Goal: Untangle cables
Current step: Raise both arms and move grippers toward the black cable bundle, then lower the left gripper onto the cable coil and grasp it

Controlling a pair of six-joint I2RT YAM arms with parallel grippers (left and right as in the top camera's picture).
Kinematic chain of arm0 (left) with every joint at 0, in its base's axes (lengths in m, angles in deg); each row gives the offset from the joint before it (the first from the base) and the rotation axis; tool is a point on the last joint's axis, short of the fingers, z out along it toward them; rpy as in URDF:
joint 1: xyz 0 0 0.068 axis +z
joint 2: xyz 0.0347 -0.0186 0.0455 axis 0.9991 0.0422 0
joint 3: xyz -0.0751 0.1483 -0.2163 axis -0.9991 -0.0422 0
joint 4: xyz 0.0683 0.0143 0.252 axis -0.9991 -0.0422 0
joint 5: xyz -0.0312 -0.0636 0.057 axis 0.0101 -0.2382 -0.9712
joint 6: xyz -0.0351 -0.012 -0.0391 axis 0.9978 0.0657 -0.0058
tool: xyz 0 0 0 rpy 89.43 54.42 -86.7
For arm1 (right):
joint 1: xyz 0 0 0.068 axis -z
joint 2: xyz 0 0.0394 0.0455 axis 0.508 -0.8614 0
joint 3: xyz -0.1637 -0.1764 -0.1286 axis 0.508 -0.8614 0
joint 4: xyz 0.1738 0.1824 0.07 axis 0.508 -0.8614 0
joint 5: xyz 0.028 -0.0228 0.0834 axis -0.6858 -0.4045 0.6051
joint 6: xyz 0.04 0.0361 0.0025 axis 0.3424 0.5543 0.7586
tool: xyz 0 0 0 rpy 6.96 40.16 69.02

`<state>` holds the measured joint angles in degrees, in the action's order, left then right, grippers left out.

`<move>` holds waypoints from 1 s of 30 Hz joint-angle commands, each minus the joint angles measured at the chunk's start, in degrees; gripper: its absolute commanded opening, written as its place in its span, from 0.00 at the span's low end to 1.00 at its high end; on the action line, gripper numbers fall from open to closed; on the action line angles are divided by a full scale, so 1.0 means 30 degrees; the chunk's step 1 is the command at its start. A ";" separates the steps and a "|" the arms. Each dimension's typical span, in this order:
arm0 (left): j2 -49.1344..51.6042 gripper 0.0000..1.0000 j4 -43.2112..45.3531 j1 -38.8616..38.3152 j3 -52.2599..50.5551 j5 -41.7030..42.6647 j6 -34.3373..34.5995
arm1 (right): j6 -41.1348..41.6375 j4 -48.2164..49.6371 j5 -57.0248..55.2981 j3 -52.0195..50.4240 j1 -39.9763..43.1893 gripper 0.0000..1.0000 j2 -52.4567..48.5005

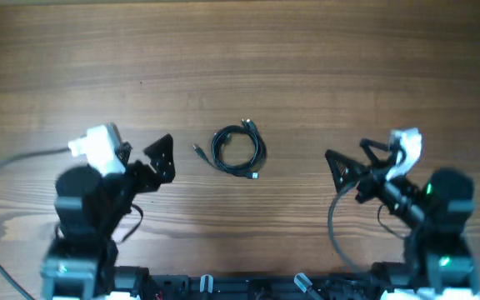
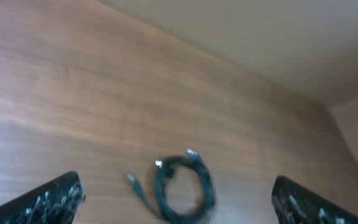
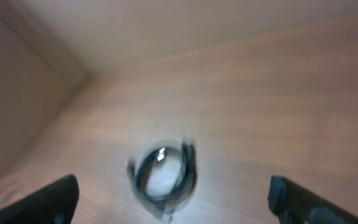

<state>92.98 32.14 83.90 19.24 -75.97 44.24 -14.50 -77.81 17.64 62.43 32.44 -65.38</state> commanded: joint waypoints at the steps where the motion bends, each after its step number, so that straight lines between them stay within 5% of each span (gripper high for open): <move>1: 0.2907 1.00 -0.1158 0.0051 0.3526 0.3796 0.0175 | -0.2594 -0.4750 0.1756 0.5530 -0.0080 1.00 -0.4080; 8: 0.4393 0.95 -0.1428 0.0051 0.3905 0.8014 0.0182 | -0.1625 -1.0608 0.2149 1.0637 -0.0080 1.00 -0.8444; 12: 0.4918 0.82 -0.1880 0.0051 0.3905 0.8000 0.0175 | -0.4116 -1.1744 0.1807 1.0637 -0.0313 1.00 -0.9420; 17: 0.6003 0.81 -0.2710 -0.0656 0.3905 0.7934 -0.1035 | -0.7140 -1.2437 0.1530 1.0703 -0.1800 1.00 -0.9646; 25: 1.0010 0.63 -0.4444 -0.4838 0.3905 -0.0627 -0.1559 | -1.0163 -1.2553 0.1326 1.1985 -0.5719 1.00 -0.9602; 30: 1.2706 0.52 -0.3796 -0.6841 0.3905 -0.3271 -0.0670 | -0.6477 -1.2349 -0.3599 1.1985 -0.7023 1.00 -0.9602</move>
<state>126.62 19.57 66.79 30.25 -74.72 40.75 -40.75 -115.38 19.04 97.23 12.71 -94.40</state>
